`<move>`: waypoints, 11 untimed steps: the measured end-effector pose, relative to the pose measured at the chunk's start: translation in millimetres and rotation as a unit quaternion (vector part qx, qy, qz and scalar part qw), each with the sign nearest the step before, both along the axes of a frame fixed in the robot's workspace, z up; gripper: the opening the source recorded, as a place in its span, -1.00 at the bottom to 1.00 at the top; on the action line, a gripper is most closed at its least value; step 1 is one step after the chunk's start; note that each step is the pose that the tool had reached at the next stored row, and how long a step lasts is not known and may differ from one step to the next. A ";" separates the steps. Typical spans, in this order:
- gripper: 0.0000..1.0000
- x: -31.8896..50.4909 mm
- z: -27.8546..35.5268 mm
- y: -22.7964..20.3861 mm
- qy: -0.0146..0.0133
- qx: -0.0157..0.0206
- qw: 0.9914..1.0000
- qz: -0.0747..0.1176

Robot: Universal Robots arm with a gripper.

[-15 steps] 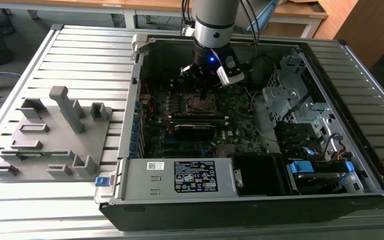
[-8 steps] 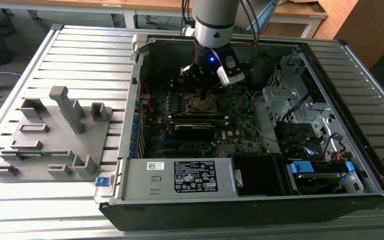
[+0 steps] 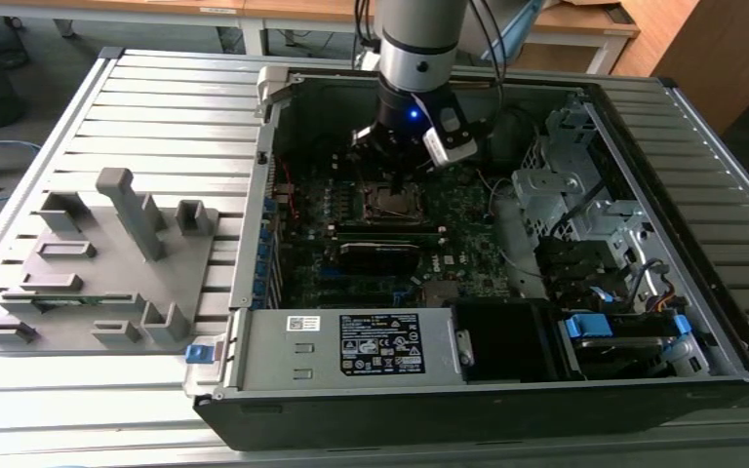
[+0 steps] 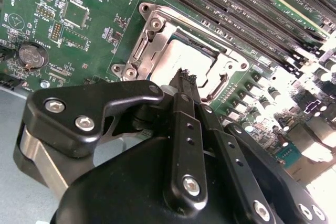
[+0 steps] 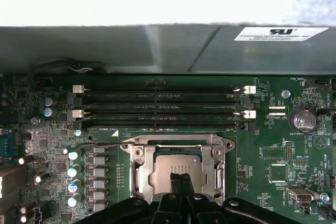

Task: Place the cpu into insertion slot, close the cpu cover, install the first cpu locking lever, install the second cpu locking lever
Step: 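Close the cpu cover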

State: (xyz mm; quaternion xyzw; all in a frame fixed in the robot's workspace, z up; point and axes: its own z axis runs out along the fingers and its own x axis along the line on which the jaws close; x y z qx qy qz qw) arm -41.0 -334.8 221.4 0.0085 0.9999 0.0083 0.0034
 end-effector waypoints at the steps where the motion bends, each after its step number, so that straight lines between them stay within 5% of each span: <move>1: -0.80 0.0 0.4 0.0 0.000 0.000 1.000 0.000; 6: -0.80 0.1 1.4 0.1 0.000 0.000 1.000 0.000; 9: -0.80 -0.2 1.5 0.1 -0.005 0.000 1.000 0.000; 11: -0.80 -0.1 1.5 0.1 -0.005 0.000 1.000 0.000</move>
